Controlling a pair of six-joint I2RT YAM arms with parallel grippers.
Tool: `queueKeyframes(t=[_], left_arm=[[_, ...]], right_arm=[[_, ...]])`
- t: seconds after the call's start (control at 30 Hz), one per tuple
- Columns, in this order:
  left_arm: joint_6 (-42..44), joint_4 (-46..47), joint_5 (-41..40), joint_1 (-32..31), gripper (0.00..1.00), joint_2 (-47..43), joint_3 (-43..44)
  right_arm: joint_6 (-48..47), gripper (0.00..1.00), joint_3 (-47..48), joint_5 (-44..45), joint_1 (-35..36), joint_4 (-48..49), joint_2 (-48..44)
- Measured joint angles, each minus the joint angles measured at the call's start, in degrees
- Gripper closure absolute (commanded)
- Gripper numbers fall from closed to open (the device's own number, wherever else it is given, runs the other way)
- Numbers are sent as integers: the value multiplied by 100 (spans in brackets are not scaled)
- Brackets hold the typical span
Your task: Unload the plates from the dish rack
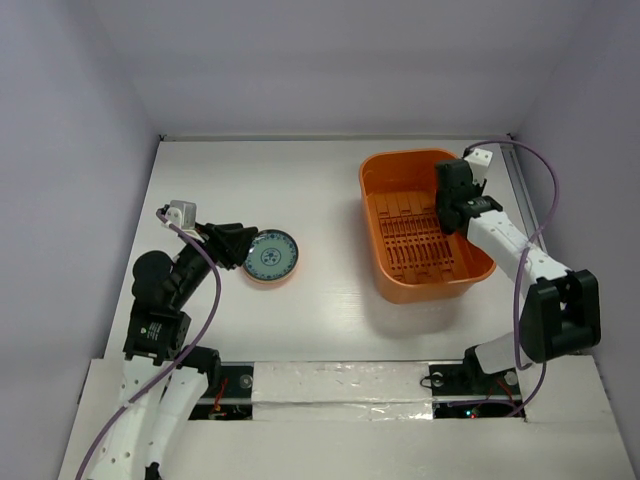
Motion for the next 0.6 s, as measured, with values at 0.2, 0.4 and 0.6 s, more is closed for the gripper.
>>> queueKeyframes(t=[0.2, 0.4, 0.6], left_arm=[[0, 0, -2, -17, 59, -59, 0], [0, -2, -20, -61, 59, -129, 0], [0, -2, -31, -118, 59, -149, 0]], right_arm=[[-107, 72, 44, -2, -61, -37, 474], [-243, 95, 264, 17, -55, -247, 619], [-330, 100, 468, 35, -2, -468, 608]])
